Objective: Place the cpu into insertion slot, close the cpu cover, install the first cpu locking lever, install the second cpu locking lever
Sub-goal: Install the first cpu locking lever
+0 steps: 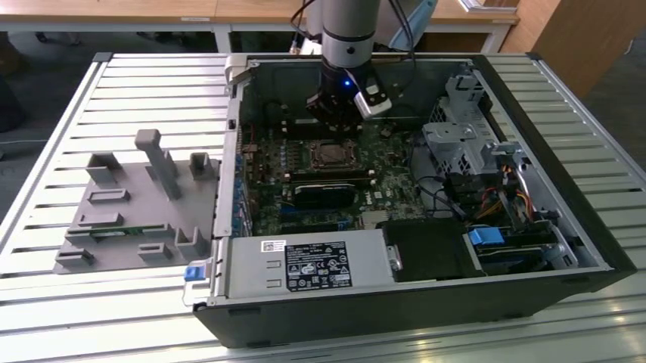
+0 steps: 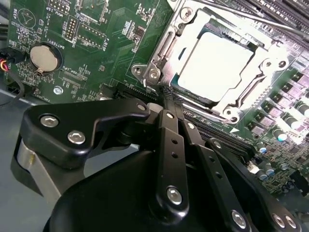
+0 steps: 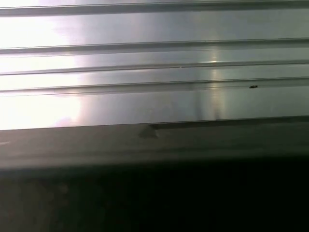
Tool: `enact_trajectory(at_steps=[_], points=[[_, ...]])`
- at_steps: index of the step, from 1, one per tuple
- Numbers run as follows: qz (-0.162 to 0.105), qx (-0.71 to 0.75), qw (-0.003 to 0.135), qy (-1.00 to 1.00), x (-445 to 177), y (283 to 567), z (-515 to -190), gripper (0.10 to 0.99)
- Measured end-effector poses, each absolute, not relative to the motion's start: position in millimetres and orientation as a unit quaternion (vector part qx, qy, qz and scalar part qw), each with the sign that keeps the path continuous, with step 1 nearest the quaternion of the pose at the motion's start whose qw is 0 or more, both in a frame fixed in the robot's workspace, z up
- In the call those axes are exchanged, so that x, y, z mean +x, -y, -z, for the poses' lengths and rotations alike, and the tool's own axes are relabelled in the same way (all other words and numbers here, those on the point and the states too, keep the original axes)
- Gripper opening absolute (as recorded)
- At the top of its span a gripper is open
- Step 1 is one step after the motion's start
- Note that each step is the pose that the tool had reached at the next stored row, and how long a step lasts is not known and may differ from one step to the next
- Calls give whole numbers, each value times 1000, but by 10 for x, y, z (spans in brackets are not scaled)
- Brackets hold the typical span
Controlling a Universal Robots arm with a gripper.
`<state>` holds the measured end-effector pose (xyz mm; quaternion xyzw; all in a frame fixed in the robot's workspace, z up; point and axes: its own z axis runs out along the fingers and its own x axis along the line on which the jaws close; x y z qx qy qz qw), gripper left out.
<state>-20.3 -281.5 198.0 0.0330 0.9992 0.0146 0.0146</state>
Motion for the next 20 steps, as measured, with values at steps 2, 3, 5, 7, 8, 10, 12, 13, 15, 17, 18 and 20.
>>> enact_trajectory(at_steps=[2, 3, 5, 7, 8, 10, 12, 13, 15, 17, 18, 20], points=[[-15, 33, 15, -999, -203, 2813, -1971, 106], [-15, 33, 15, -999, -203, 2813, -1968, 106], [-15, 33, 14, -999, -204, 2813, -1967, 106], [-20, 33, 14, -999, -204, 2812, -1966, 106], [-21, 33, 14, -999, -203, 2811, -1967, 106], [-23, 33, 15, -999, -203, 2809, -1984, 106], [-22, 33, 14, -999, -203, 2811, -2032, 106], [-22, 33, 14, -999, -203, 2811, -2064, 106], [-22, 33, 14, -999, -203, 2811, -2106, 106], [-22, 33, 14, -999, -203, 2811, -2107, 106], [-22, 33, 14, -999, -203, 2811, -2107, 106], [-22, 33, 14, -999, -203, 2818, -2108, 106]])
